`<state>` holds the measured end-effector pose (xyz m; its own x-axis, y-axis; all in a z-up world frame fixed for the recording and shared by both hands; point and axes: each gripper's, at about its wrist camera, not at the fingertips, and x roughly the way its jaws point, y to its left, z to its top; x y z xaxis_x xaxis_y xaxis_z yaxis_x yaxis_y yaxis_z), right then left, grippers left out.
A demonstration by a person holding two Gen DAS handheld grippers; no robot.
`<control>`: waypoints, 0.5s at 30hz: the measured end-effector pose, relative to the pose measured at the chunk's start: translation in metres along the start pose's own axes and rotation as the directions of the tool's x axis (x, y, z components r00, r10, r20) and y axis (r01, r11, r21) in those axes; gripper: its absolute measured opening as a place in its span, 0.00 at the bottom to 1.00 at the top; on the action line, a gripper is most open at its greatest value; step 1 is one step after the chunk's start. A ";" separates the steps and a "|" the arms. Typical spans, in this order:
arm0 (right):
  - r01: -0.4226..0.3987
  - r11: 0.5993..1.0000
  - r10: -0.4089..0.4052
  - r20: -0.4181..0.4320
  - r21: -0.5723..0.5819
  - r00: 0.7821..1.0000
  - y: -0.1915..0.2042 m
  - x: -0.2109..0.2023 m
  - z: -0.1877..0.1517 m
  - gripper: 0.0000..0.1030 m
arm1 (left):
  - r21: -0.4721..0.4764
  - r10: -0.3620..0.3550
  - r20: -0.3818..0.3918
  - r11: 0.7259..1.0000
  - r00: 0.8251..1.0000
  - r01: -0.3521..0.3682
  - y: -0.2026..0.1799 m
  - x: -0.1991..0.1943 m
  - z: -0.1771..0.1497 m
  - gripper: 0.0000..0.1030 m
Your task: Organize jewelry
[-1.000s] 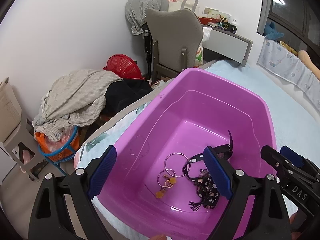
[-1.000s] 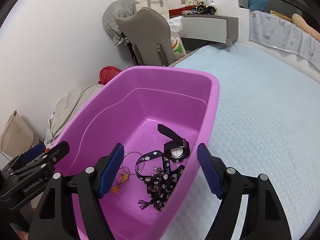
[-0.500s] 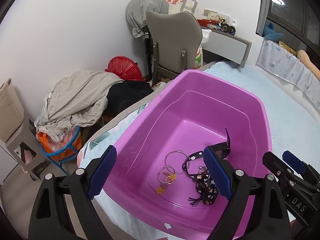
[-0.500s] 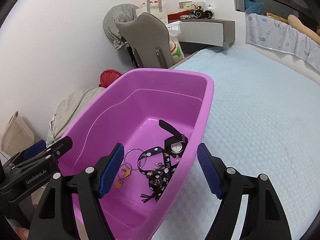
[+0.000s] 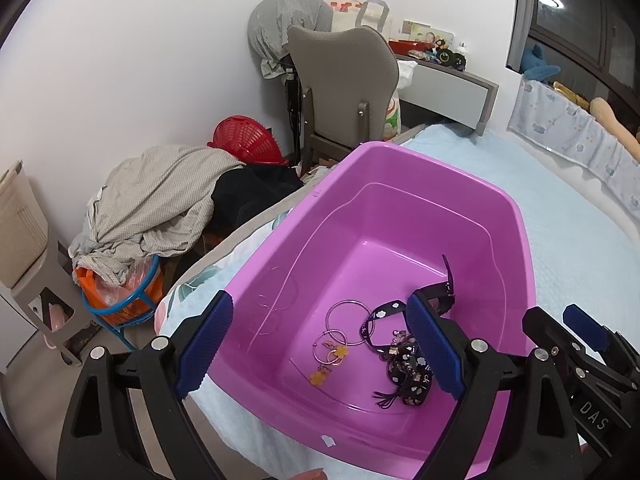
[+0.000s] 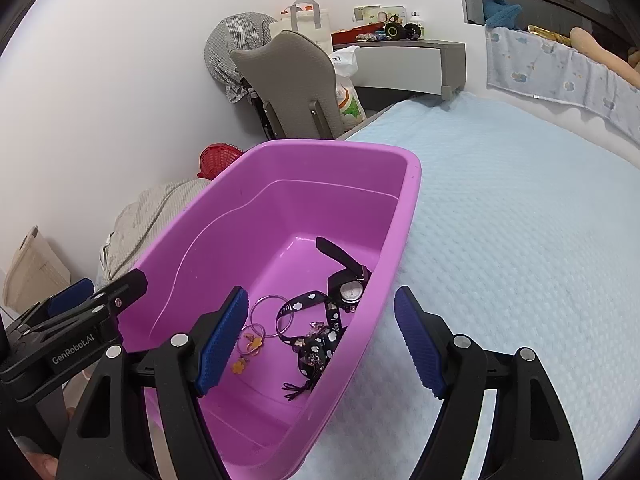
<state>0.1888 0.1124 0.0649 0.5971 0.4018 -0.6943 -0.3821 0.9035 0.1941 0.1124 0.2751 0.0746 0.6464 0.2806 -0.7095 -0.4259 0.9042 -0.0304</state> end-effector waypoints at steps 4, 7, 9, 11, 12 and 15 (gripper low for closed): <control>0.000 1.000 0.000 0.005 -0.002 1.000 0.000 -0.002 -0.001 0.70 | 0.001 -0.004 0.003 1.000 1.000 0.004 -0.001 -0.003 0.001 0.84; 0.000 1.000 0.000 0.008 -0.004 1.000 0.002 -0.004 -0.002 0.70 | -0.001 -0.005 0.005 1.000 1.000 0.005 -0.001 -0.003 0.001 0.84; 0.000 1.000 0.000 0.010 -0.005 1.000 0.003 -0.006 -0.002 0.70 | 0.001 -0.005 0.005 1.000 1.000 0.005 -0.001 -0.003 0.001 0.84; 0.001 1.000 0.000 0.011 -0.007 1.000 0.003 -0.007 -0.003 0.70 | 0.001 -0.007 0.007 1.000 1.000 0.007 -0.001 -0.005 0.002 0.84; 0.001 1.000 0.000 0.012 -0.008 1.000 0.003 -0.007 -0.003 0.70 | 0.001 -0.006 0.007 1.000 1.000 0.006 -0.001 -0.005 0.002 0.84; -0.001 1.000 0.001 0.012 -0.010 1.000 0.005 -0.008 -0.003 0.70 | -0.002 -0.004 0.008 1.000 1.000 0.004 0.000 -0.007 0.003 0.84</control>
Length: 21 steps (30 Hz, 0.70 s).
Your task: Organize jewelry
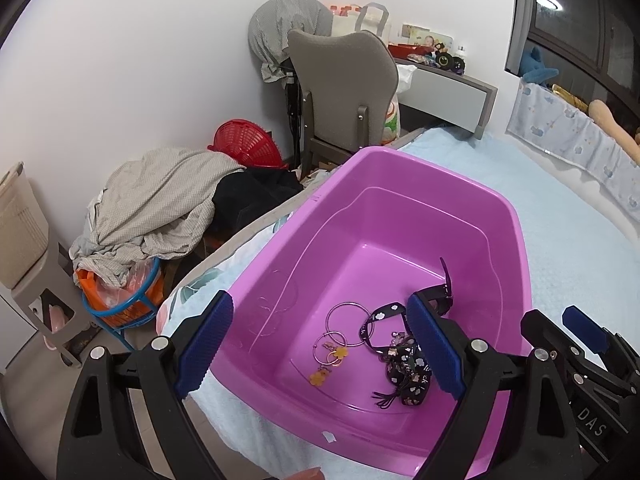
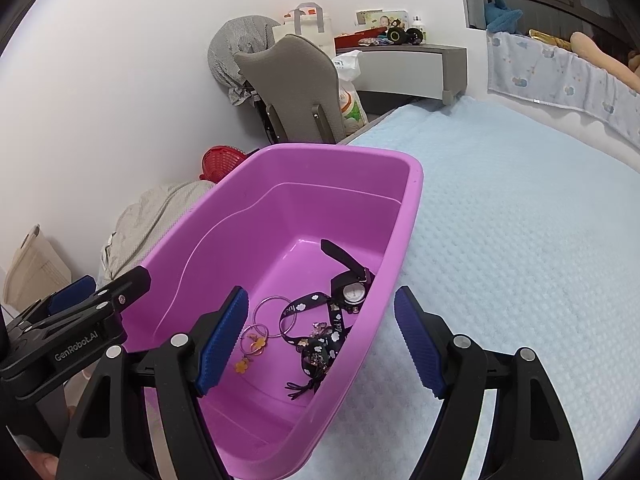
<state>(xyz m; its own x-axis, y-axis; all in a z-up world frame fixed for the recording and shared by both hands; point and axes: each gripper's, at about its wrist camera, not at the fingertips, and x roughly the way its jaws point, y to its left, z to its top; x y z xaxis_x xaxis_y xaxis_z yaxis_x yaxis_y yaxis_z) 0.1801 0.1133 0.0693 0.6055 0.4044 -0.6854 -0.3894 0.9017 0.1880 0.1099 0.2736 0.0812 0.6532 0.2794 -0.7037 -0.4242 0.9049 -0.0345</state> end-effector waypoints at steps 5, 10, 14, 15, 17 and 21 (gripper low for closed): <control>-0.002 1.000 0.002 -0.002 0.000 1.000 0.001 0.000 -0.001 0.70 | -0.003 -0.001 -0.004 1.000 1.000 0.001 0.002 0.000 0.001 0.84; -0.001 1.000 0.001 0.000 -0.001 1.000 0.002 0.000 -0.001 0.70 | -0.003 0.000 -0.003 1.000 1.000 0.000 0.002 0.000 0.001 0.84; -0.003 1.000 0.003 -0.001 -0.006 1.000 0.006 0.000 -0.002 0.70 | -0.007 -0.006 -0.008 1.000 1.000 0.006 0.003 0.002 -0.001 0.84; -0.004 1.000 0.004 -0.001 -0.006 1.000 0.006 0.001 -0.003 0.70 | -0.007 -0.006 -0.009 1.000 1.000 0.006 0.002 0.002 -0.001 0.84; -0.006 1.000 0.006 -0.002 -0.009 1.000 0.008 0.001 -0.004 0.70 | -0.006 -0.004 -0.007 1.000 1.000 0.004 0.002 0.003 -0.002 0.84; -0.009 1.000 0.009 -0.004 -0.010 1.000 0.008 0.000 -0.004 0.70 | -0.005 -0.007 -0.006 1.000 1.000 0.007 0.002 0.002 -0.004 0.84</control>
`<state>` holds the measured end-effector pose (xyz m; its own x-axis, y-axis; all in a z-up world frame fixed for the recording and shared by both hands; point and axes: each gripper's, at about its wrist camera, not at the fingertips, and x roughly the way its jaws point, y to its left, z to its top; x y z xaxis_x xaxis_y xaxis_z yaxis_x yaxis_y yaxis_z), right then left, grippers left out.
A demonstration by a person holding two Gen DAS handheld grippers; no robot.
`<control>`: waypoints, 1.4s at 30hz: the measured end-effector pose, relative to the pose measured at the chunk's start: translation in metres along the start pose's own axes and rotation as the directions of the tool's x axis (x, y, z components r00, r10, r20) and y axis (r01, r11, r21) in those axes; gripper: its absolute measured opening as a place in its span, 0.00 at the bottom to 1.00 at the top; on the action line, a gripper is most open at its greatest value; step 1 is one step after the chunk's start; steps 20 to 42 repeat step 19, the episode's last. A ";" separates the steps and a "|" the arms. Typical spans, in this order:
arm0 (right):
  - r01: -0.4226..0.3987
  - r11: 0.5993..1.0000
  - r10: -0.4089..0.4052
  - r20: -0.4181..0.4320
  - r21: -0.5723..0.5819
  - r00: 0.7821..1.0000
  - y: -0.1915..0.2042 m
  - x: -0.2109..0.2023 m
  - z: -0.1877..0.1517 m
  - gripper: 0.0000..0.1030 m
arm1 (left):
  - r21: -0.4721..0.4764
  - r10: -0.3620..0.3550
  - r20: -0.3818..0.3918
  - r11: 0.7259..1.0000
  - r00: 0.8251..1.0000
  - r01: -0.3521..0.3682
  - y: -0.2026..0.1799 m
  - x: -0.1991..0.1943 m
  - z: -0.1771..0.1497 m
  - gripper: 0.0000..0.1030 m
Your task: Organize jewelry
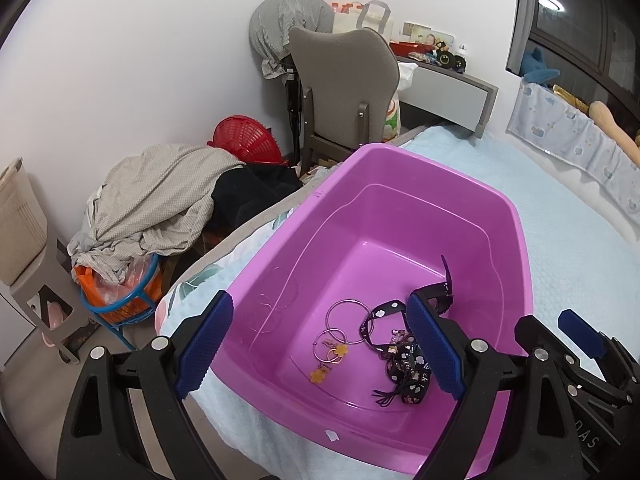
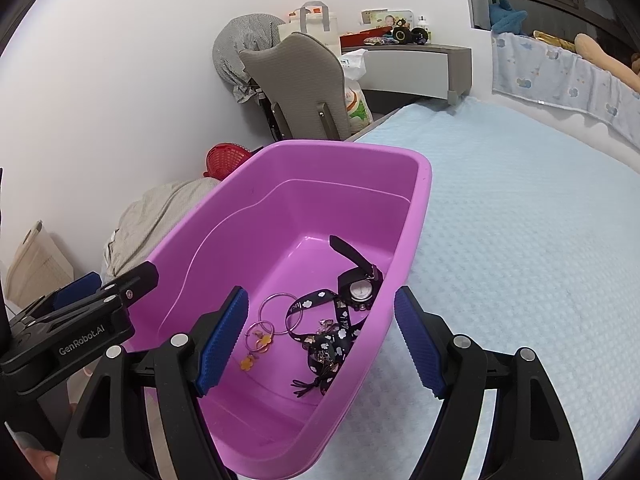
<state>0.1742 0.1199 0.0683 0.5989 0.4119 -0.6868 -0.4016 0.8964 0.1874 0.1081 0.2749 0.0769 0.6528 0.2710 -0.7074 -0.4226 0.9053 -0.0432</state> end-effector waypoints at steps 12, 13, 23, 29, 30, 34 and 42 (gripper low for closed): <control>-0.002 1.000 0.002 0.001 -0.001 1.000 0.001 0.000 0.000 0.70 | 0.004 -0.001 0.007 1.000 1.000 0.001 -0.001 -0.002 -0.003 0.84; -0.002 1.000 0.002 0.001 0.000 1.000 0.001 0.000 0.000 0.70 | 0.003 0.000 0.003 1.000 1.000 0.000 -0.002 -0.002 -0.003 0.84; -0.005 1.000 0.005 0.002 0.001 1.000 0.001 -0.001 0.000 0.70 | -0.002 -0.006 -0.012 1.000 1.000 0.005 0.000 0.000 -0.003 0.84; -0.005 1.000 0.005 0.002 0.001 1.000 0.001 -0.001 0.000 0.70 | -0.002 -0.006 -0.012 1.000 1.000 0.005 0.000 0.000 -0.003 0.84; -0.005 1.000 0.005 0.002 0.001 1.000 0.001 -0.001 0.000 0.70 | -0.002 -0.006 -0.012 1.000 1.000 0.005 0.000 0.000 -0.003 0.84; -0.005 1.000 0.005 0.002 0.001 1.000 0.001 -0.001 0.000 0.70 | -0.002 -0.006 -0.012 1.000 1.000 0.005 0.000 0.000 -0.003 0.84; -0.005 1.000 0.005 0.002 0.001 1.000 0.001 -0.001 0.000 0.70 | -0.002 -0.006 -0.012 1.000 1.000 0.005 0.000 0.000 -0.003 0.84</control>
